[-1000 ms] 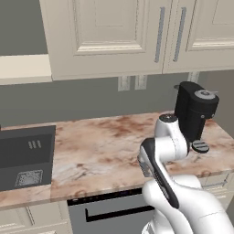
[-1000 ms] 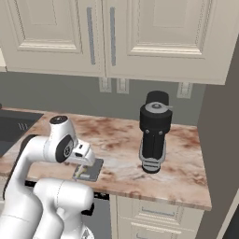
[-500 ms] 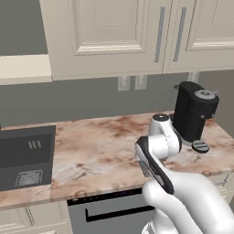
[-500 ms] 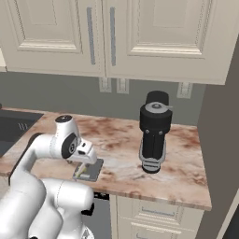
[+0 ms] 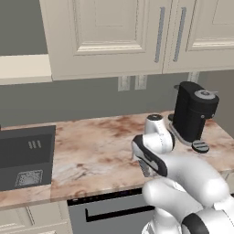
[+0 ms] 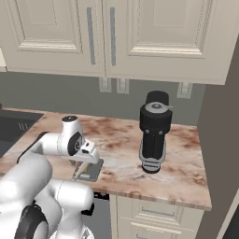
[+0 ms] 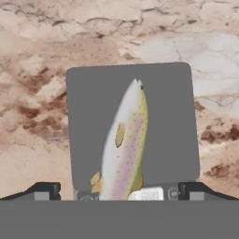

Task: Take the fish from the fridge and place it on the digital scale on the counter by the fridge. Wait a few seconds for a reading, then move it to the plate on the dining counter.

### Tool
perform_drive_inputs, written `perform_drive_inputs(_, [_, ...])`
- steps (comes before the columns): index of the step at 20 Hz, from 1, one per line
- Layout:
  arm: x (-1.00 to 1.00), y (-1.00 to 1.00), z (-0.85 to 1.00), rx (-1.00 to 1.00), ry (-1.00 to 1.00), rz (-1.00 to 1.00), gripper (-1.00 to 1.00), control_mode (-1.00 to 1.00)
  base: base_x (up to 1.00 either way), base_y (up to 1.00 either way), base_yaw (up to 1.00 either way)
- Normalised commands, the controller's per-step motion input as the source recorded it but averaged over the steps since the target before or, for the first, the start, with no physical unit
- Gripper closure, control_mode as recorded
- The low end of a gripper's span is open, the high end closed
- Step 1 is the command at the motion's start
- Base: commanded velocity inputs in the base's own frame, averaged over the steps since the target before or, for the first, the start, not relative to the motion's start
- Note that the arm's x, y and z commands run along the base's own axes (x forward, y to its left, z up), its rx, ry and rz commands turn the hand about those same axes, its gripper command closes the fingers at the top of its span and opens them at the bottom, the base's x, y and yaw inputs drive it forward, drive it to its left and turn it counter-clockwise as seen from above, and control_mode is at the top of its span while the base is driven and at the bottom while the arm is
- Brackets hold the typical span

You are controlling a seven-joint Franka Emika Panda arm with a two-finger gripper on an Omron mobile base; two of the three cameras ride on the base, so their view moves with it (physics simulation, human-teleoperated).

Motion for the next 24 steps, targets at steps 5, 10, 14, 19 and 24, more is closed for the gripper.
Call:
perform_drive_inputs(5, [0.01, 0.00, -0.49, 0.00, 0.03, 0.00, -1.00, -1.00, 0.00, 0.00, 0.00])
perform_drive_inputs(10, [-0.02, 0.00, -0.41, 0.00, 0.00, 0.00, -1.00, -1.00, 0.00, 0.00, 0.00])
perform_drive_inputs(14, [-0.26, 0.00, -0.41, 0.00, 0.00, 0.00, 1.00, -1.00, 0.00, 0.00, 0.00])
perform_drive_inputs(19, [-0.34, 0.00, -0.35, 0.00, 0.00, 0.00, 1.00, -1.00, 0.00, 0.00, 0.00])
perform_drive_inputs(24, [-0.49, 0.00, -0.13, 0.01, -0.04, 0.00, 1.00, -1.00, 0.00, 0.00, 0.00])
